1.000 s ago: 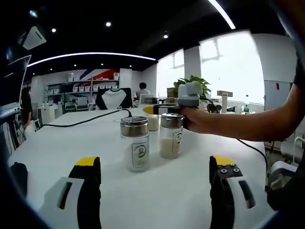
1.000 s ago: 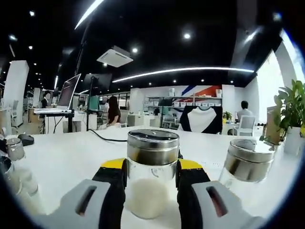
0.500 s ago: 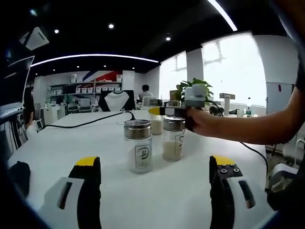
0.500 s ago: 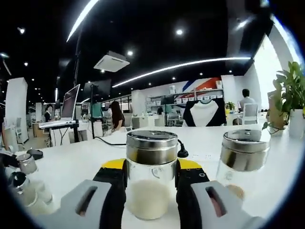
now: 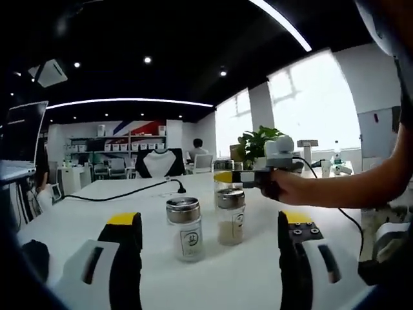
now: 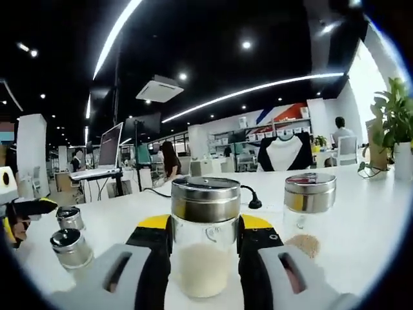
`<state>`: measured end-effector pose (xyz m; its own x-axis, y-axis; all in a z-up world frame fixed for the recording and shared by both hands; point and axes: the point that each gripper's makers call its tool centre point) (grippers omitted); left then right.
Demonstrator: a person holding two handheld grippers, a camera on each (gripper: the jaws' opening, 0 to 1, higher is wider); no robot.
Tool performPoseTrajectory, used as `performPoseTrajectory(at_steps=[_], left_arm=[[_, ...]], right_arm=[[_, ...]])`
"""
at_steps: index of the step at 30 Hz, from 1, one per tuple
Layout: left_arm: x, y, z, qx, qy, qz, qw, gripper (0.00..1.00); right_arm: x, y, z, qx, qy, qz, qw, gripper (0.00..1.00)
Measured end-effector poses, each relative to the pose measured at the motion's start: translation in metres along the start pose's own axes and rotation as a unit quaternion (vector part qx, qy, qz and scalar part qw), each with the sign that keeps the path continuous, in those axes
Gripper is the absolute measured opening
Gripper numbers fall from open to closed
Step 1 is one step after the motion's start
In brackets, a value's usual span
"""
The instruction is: Rotate the seasoning bottle until the label or dispensing opening points toward the visible target arrow and the bottle remains upright within the marked orientation range
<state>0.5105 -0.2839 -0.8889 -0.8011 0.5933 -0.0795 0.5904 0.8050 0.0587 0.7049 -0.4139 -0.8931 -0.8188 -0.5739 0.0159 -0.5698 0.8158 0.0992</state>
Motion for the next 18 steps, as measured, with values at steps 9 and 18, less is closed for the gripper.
performPoseTrajectory(at_steps=[9,18], left_arm=[[-0.008,-0.014,-0.010,-0.011,-0.021,0.032,0.9992,0.84],[-0.016,-0.040,-0.005,0.021,-0.017,0.089,0.9957,0.73]], right_arm=[[0.028,0.015,-0.012,0.013,-0.007,-0.030,0.9994,0.37],[0.056,0.040,-0.023,0.024,-0.015,-0.075,0.9967,0.37]])
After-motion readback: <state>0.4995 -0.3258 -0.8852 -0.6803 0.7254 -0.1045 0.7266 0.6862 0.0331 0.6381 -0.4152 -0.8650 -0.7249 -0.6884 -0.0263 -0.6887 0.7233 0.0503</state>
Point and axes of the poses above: the point that each gripper's makers call its tool centre point, and the gripper's own axes: x roughly backward along the fingers, y roughly to its left, z roughly out of its underside, and after that the axes turned 8 degrees about z, right-handed
